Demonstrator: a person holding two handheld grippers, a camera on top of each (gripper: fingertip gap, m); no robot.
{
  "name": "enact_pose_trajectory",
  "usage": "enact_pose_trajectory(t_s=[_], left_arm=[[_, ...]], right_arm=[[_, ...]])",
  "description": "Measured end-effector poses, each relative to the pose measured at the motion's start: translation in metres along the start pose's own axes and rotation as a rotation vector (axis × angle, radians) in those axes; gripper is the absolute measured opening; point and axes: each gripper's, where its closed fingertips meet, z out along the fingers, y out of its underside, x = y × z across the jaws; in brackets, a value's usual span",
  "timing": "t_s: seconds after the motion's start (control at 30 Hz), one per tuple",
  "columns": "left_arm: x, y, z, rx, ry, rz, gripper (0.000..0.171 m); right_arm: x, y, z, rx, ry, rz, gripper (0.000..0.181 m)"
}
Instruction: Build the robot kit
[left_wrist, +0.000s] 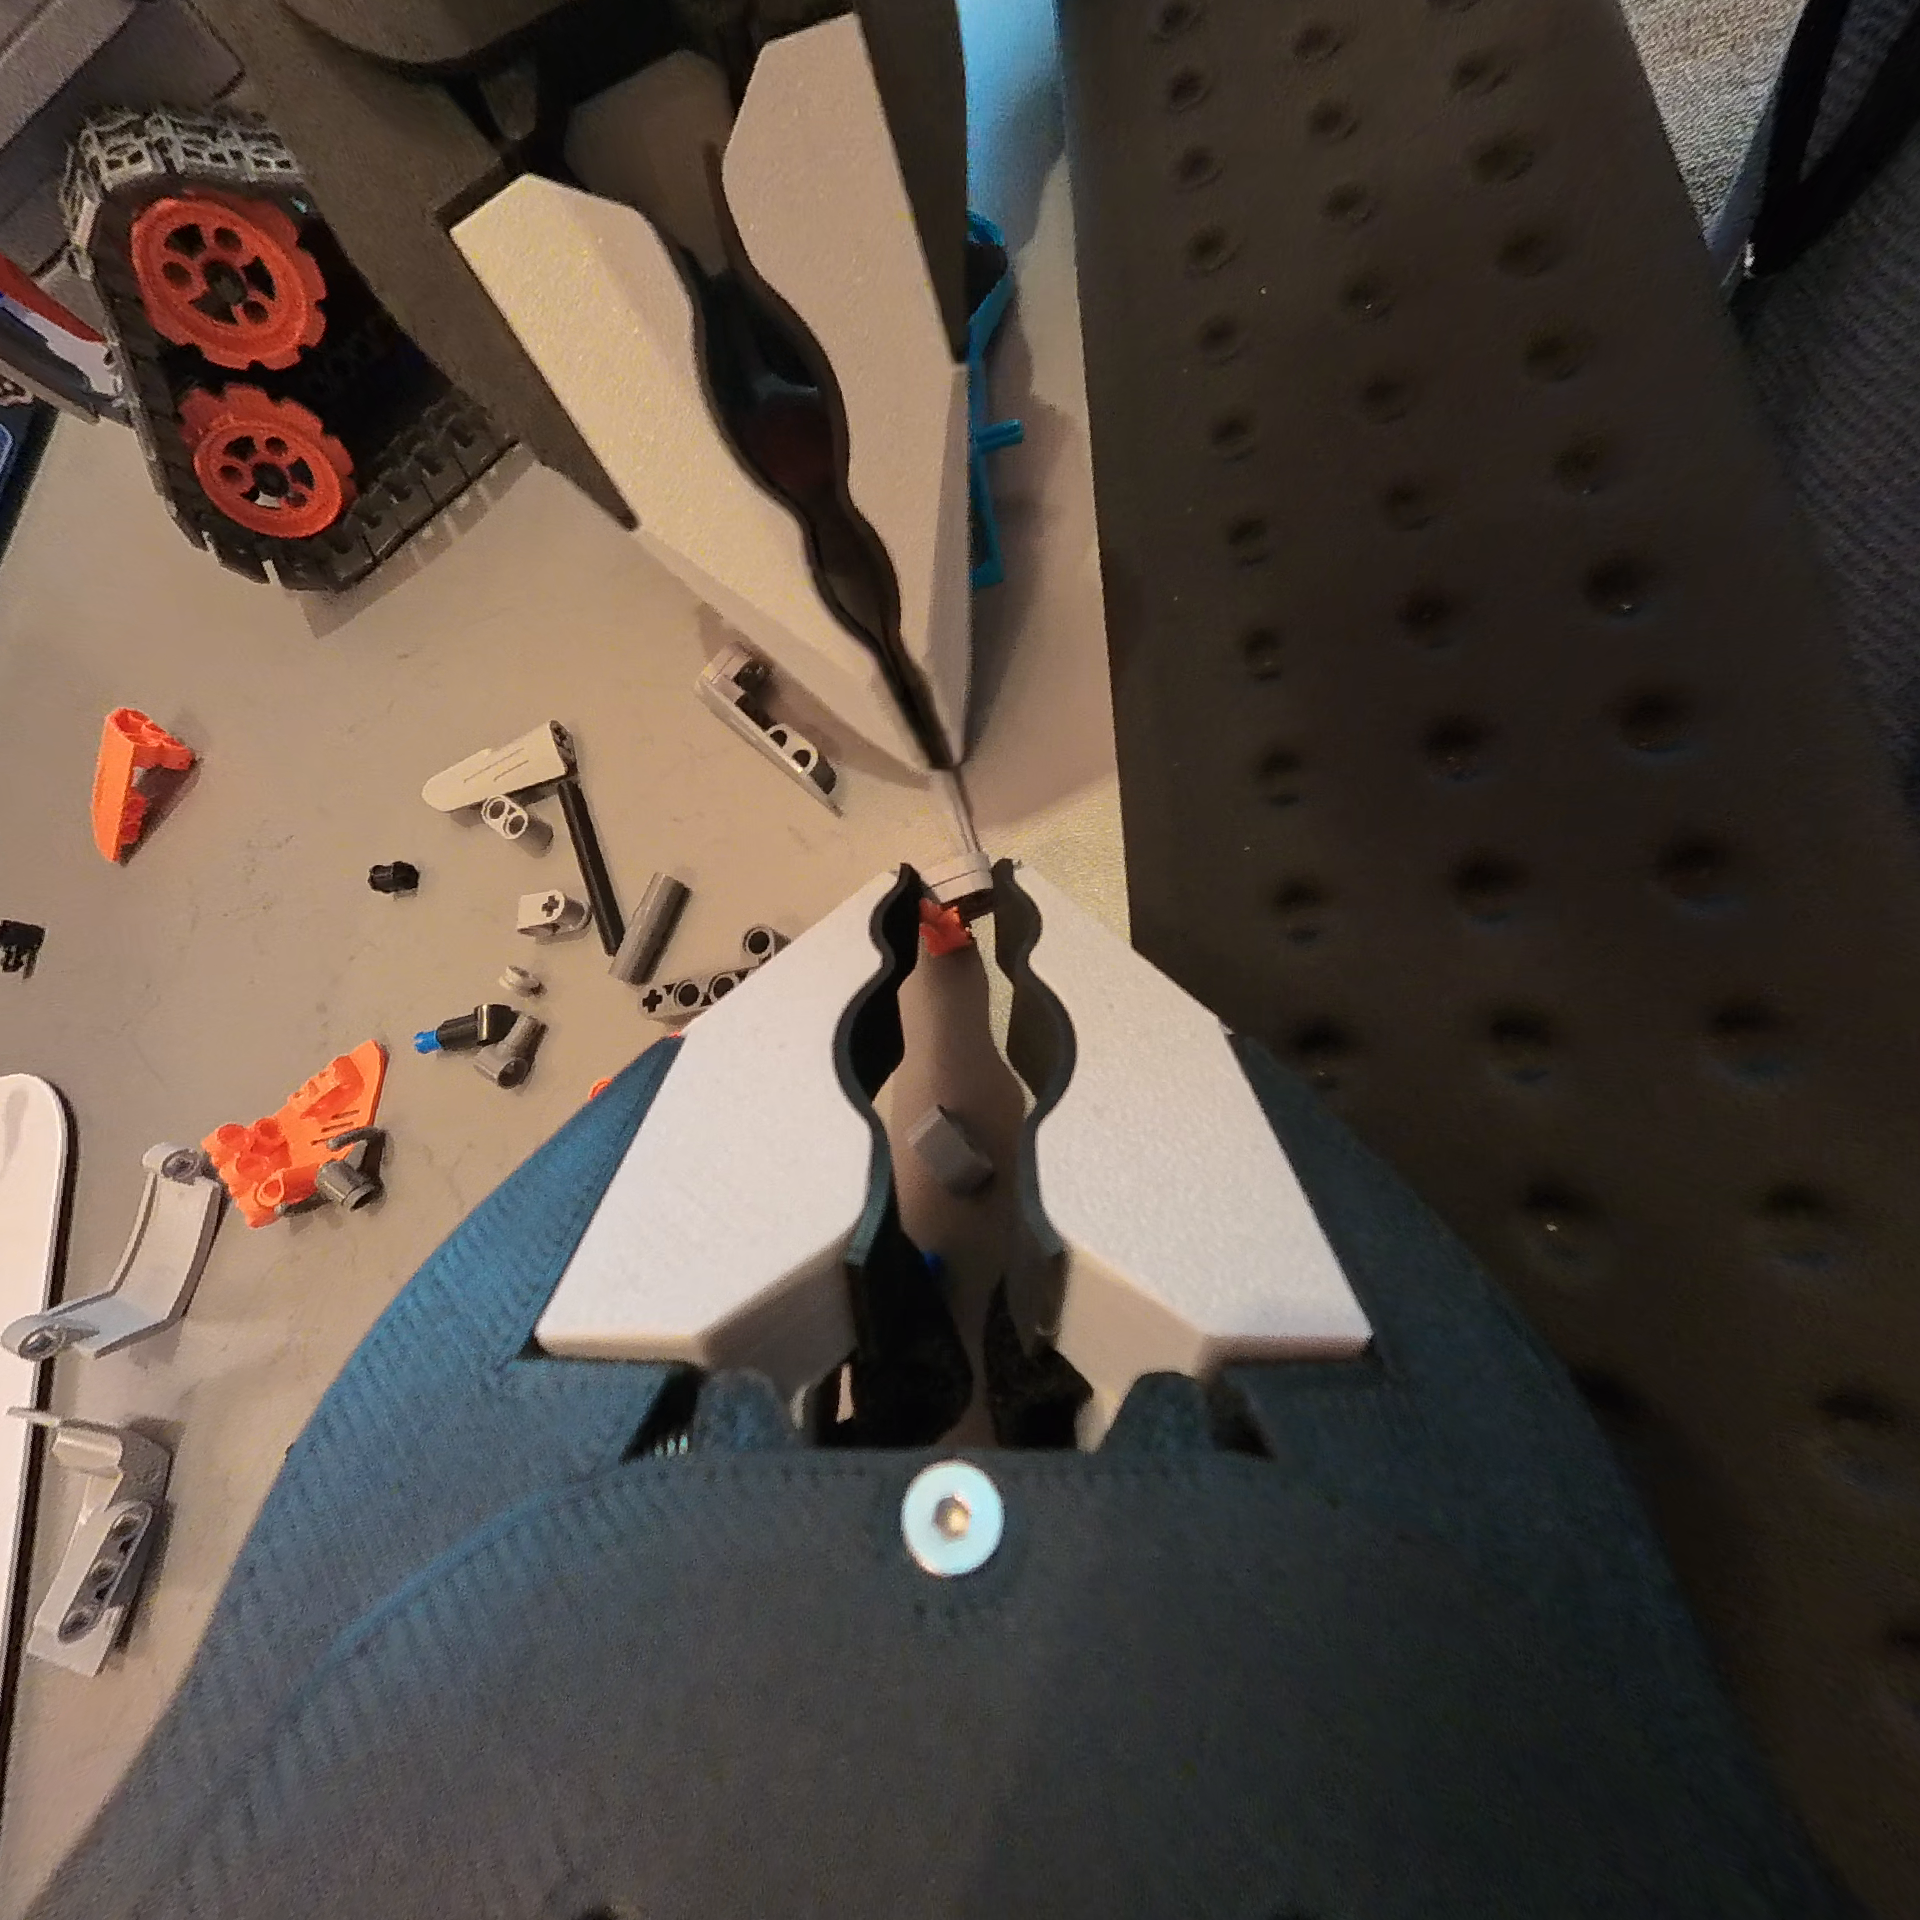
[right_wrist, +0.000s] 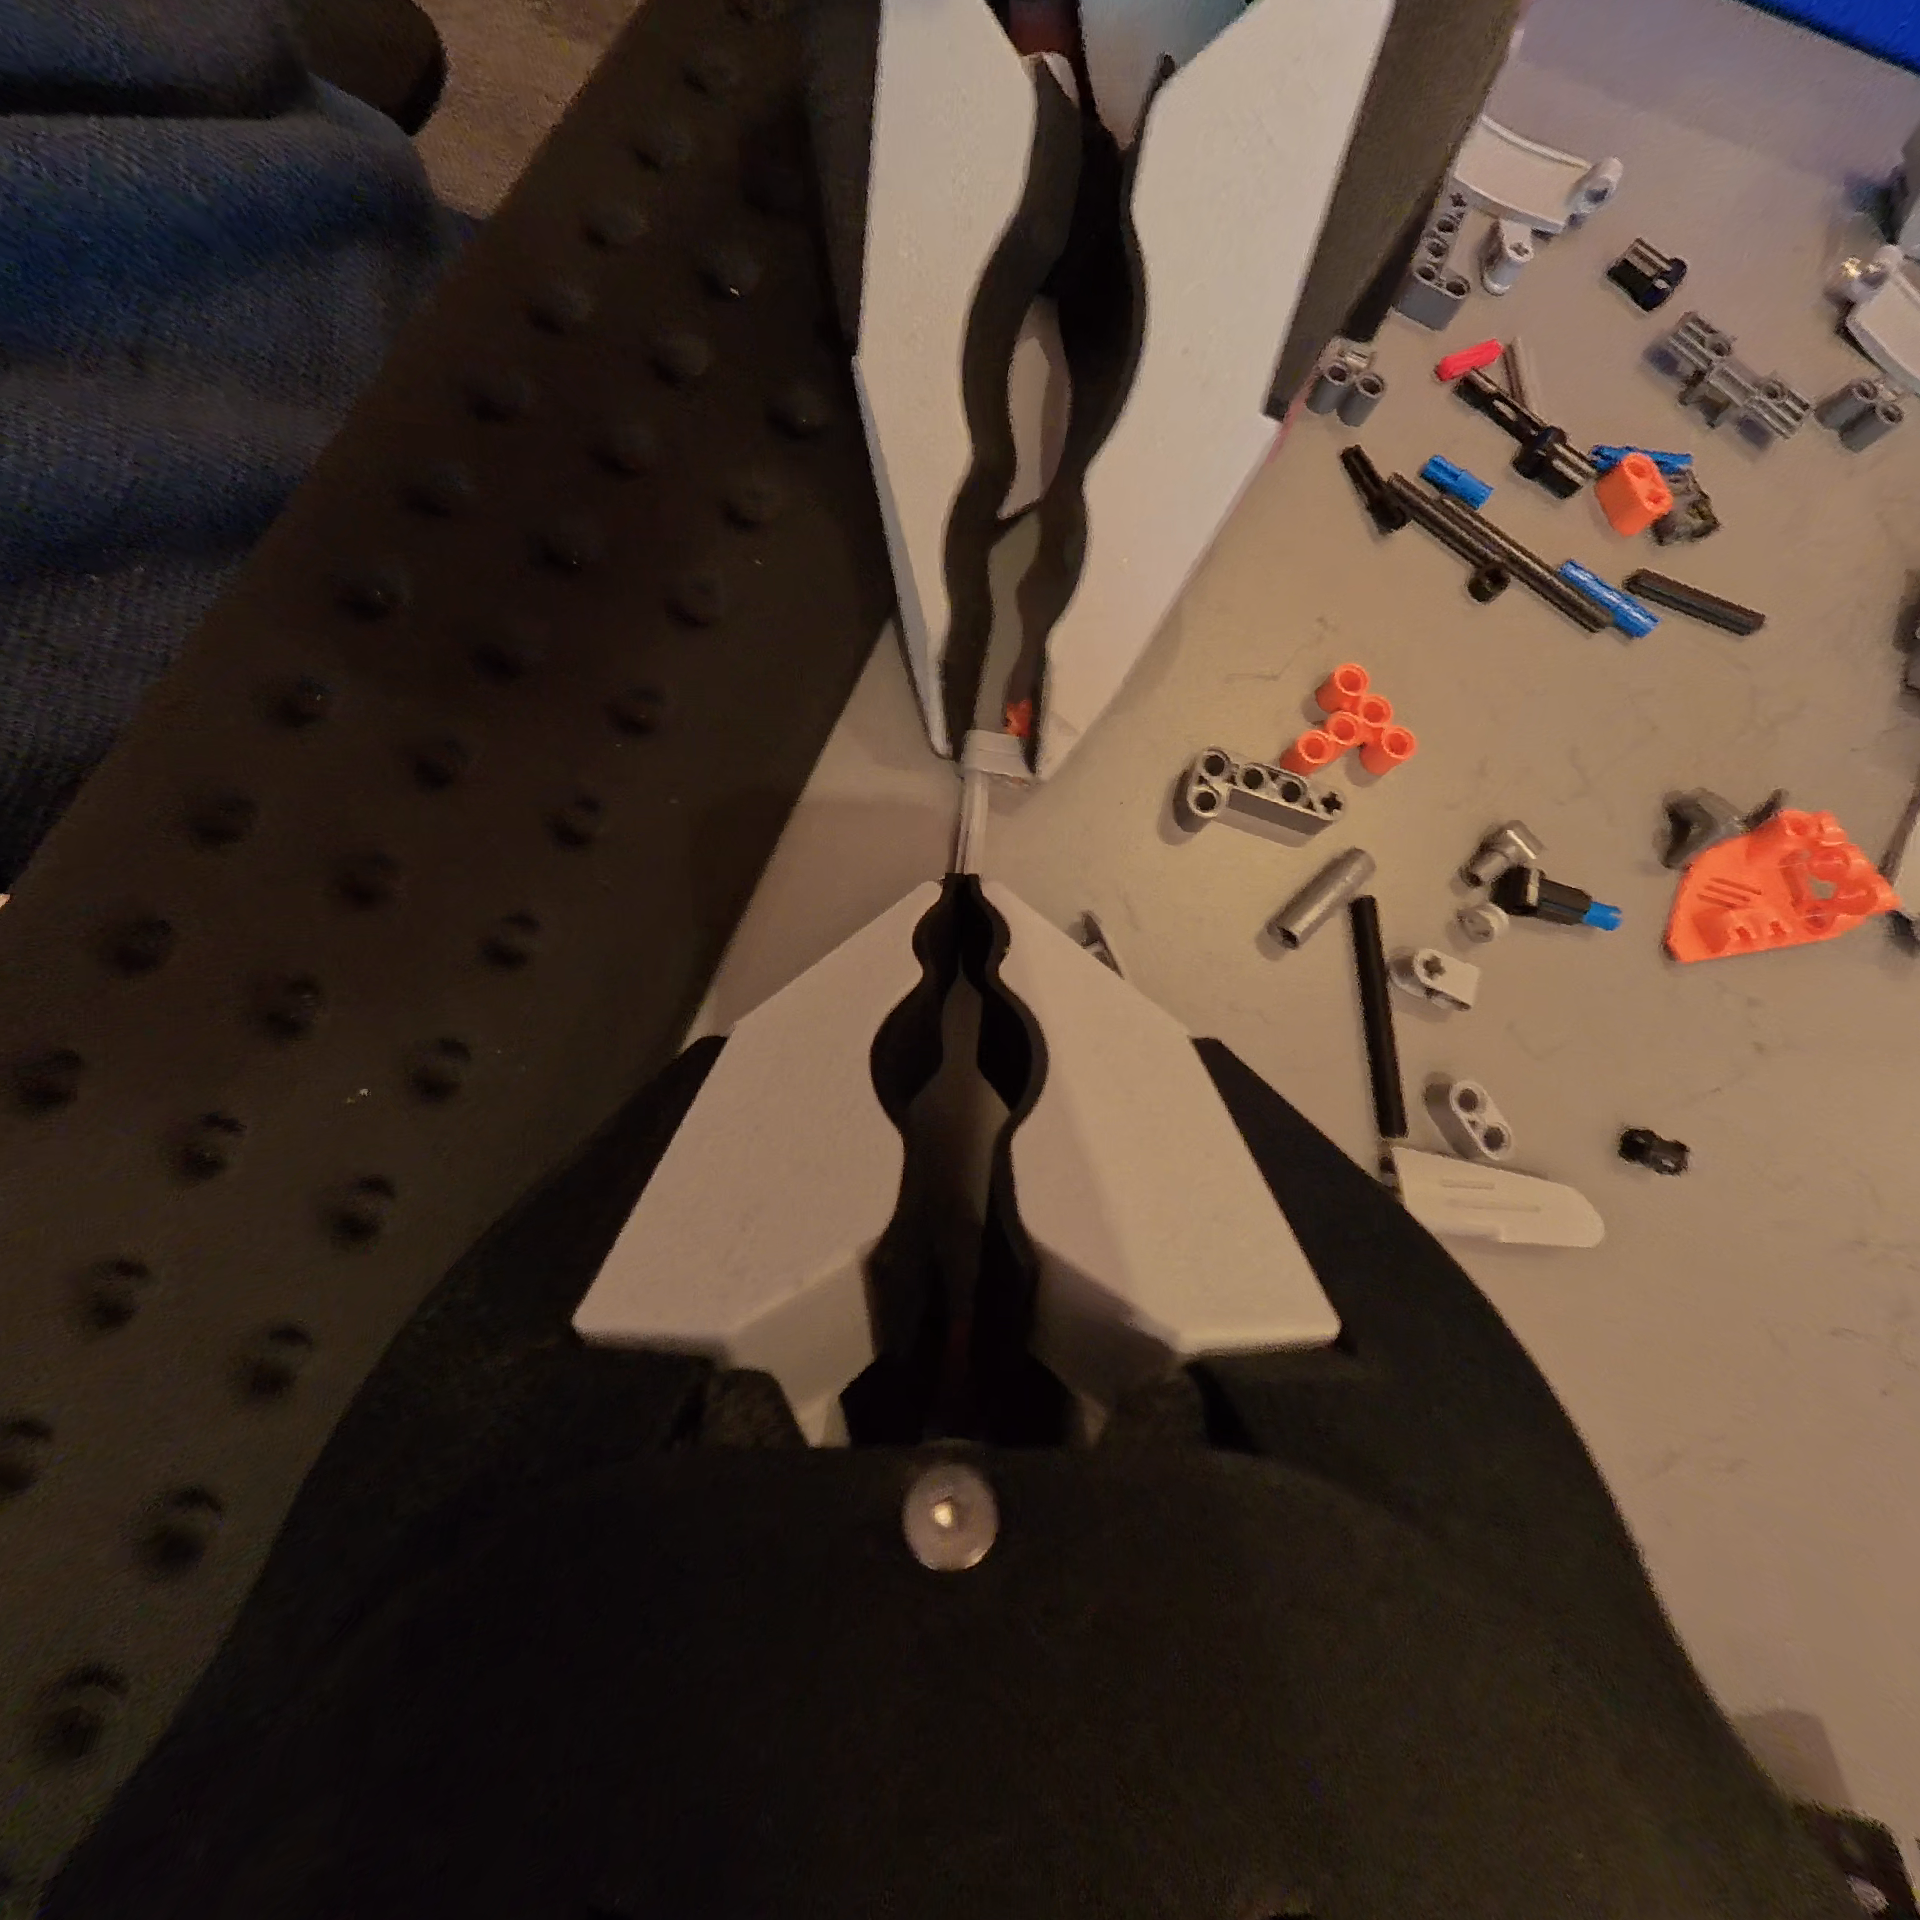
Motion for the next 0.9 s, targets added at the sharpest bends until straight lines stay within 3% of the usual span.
enact_pose_trajectory(t_s=[0.6, 0.7, 0.9], left_arm=[[-0.004, 0.001, 0.000, -0.025, -0.017, 0.009, 0.014], [-0.005, 0.002, -0.003, -0.030, -0.020, -0.010, 0.024], [-0.022, 0.001, -0.036, -0.024, -0.119, -0.046, 0.028]], right_arm=[[0.004, -0.008, -0.009, 0.032, -0.008, 0.050, 0.002], [0.006, -0.006, -0.011, 0.021, -0.002, 0.050, 0.005], [0.014, -0.010, -0.026, 0.057, 0.041, 0.057, 0.006]])
